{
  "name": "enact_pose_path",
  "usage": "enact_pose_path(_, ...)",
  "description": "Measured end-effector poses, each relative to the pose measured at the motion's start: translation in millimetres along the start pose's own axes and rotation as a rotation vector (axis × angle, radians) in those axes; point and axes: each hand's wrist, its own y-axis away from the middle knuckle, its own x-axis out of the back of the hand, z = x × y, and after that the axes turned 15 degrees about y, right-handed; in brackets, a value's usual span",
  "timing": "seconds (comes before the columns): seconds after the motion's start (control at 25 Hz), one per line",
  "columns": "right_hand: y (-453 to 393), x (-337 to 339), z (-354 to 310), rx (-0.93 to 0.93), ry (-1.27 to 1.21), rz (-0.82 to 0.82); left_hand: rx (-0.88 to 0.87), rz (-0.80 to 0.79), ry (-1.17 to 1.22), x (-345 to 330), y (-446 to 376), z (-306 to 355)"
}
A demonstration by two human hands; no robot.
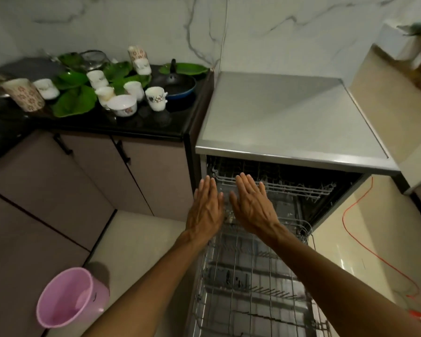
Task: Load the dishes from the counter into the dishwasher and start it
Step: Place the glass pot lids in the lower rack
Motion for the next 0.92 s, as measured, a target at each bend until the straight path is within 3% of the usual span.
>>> enact_pose_path(0.48,-31,153,-51,0.075,0.016,0.211,-0.072,0.207,0.031,151,-14,74)
enact_pose_path(0.92,-57,210,-86,0.185,0.055,0.287,-0.031,0.334,-0.048,223,0,94)
